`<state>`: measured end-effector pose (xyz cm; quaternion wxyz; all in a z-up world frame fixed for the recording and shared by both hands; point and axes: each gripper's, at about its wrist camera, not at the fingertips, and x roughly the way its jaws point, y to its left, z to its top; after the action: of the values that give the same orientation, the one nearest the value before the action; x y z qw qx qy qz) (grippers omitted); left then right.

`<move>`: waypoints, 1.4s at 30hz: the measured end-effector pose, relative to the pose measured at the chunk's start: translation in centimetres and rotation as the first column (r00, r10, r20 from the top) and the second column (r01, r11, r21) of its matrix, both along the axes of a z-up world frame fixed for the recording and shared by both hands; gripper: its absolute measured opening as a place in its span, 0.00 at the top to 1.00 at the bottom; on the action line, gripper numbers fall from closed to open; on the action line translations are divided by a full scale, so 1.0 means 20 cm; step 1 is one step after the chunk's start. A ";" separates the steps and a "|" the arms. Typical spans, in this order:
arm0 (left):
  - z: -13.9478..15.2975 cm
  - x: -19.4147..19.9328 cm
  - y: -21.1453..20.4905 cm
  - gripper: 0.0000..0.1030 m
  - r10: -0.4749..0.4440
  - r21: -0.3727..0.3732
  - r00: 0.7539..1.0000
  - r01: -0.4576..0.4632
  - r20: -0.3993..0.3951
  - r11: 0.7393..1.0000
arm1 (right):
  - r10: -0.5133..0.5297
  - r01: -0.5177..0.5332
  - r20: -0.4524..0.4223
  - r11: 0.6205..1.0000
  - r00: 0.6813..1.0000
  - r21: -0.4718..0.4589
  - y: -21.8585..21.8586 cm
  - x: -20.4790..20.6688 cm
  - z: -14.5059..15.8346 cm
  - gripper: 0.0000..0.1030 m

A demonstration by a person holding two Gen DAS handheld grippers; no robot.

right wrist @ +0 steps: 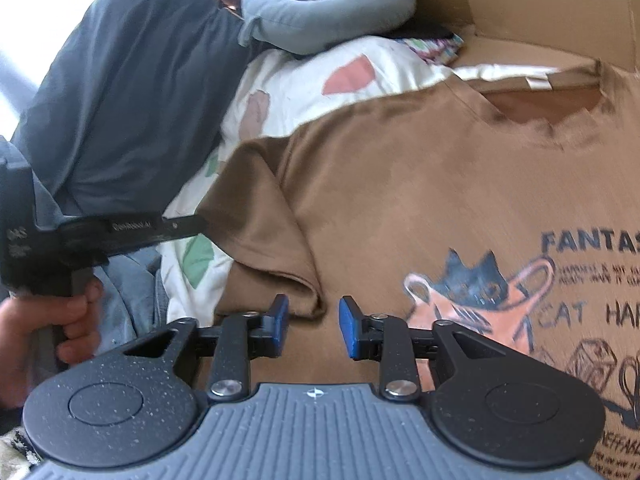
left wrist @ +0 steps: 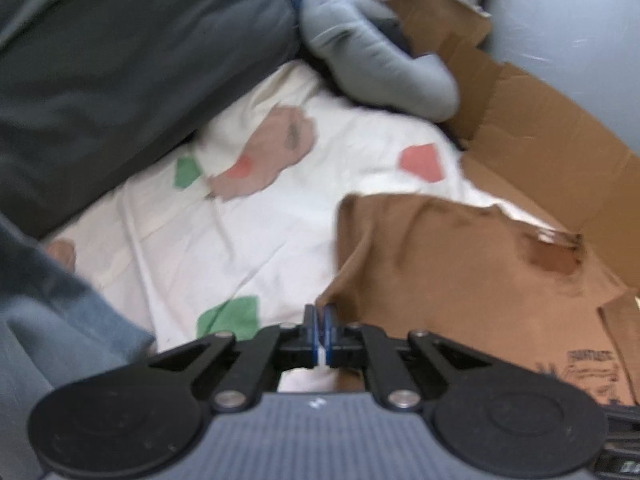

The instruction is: Fold clothes

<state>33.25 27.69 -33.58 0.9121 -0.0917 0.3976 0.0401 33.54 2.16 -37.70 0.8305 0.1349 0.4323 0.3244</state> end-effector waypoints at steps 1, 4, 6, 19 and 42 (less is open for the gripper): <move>0.03 0.00 -0.01 0.98 -0.011 -0.007 1.000 0.011 0.003 1.000 | 0.010 -0.010 0.018 1.000 1.000 0.001 0.01 0.00 0.01 0.60; 0.08 0.01 -0.05 0.98 -0.020 -0.059 1.000 0.021 0.009 0.998 | 0.027 -0.027 0.060 1.000 0.998 0.002 0.04 0.00 0.05 0.57; 0.10 0.02 -0.08 0.98 -0.026 -0.104 1.000 0.026 0.009 0.994 | 0.040 -0.040 0.085 0.999 0.996 0.000 0.07 0.01 0.08 0.56; 0.15 0.12 -0.17 0.98 -0.066 -0.319 0.996 0.045 -0.056 0.947 | 0.036 -0.036 0.195 0.999 0.980 -0.004 0.20 0.12 0.18 0.39; 0.14 0.20 -0.19 0.94 -0.089 -0.354 0.994 0.062 -0.059 0.933 | 0.063 -0.062 0.211 0.998 0.975 -0.015 0.27 0.22 0.10 0.99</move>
<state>37.27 23.84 -30.88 0.8665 -0.2366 0.4350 -0.0633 37.88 7.65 -35.67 0.8617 0.0825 0.3467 0.3611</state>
